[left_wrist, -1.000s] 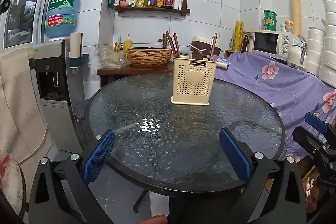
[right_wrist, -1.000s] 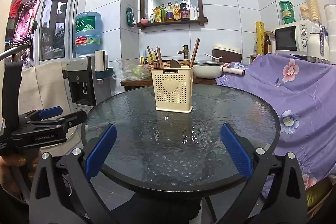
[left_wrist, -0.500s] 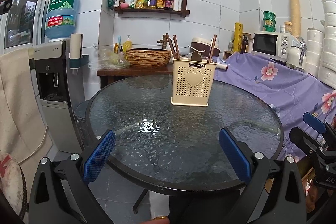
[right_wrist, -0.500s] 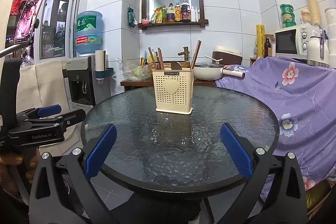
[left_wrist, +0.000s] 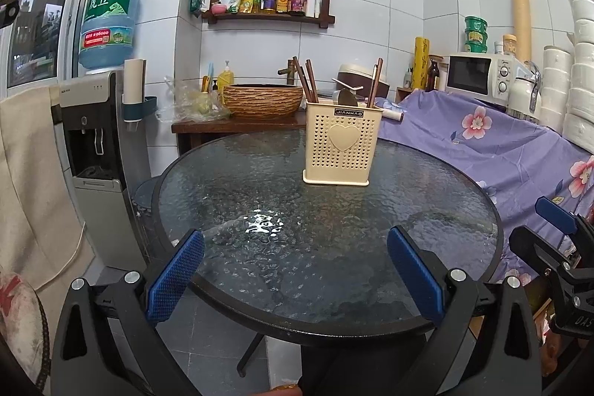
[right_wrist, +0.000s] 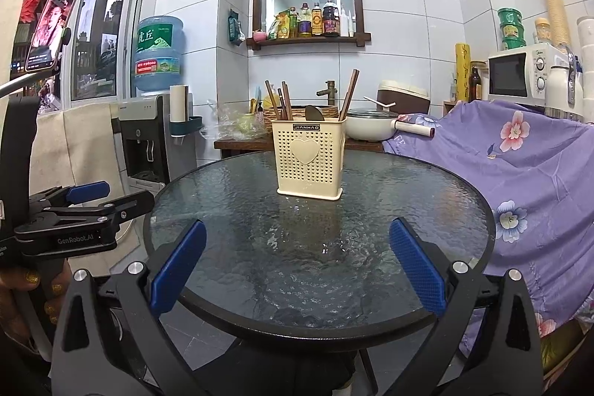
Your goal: Organize utensils
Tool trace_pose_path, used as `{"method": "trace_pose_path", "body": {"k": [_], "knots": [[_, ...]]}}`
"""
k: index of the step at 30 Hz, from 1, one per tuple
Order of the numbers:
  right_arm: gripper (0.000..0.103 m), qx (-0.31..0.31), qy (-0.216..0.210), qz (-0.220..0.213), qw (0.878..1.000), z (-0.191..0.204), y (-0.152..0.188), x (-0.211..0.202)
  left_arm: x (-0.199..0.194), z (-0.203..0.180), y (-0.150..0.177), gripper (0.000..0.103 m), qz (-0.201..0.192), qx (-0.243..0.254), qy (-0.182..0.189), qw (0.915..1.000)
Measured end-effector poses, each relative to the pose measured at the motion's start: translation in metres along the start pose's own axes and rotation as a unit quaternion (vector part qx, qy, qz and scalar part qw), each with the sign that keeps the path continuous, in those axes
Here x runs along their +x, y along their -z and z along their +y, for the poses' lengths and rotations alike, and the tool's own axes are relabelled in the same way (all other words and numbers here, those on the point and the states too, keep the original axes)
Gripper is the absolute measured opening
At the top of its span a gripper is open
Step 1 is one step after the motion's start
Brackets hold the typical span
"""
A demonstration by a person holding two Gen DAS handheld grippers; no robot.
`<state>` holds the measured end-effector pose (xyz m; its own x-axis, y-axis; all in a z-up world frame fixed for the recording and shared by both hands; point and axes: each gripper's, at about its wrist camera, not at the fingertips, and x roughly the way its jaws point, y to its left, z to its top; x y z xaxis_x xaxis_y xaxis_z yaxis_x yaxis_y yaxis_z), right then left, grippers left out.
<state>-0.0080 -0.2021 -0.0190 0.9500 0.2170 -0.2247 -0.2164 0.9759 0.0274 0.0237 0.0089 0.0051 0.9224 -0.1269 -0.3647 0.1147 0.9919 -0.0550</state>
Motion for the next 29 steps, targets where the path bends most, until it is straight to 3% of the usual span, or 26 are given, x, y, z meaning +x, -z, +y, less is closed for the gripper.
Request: {"method": "trace_pose_path", "body": {"k": [29], "knots": [[0.097, -0.003, 0.004, 0.007, 1.0, 0.0052, 0.0019, 0.0034, 0.0053, -0.0043, 0.0056, 0.097, 0.023, 0.003, -0.026, 0.9994]]}}
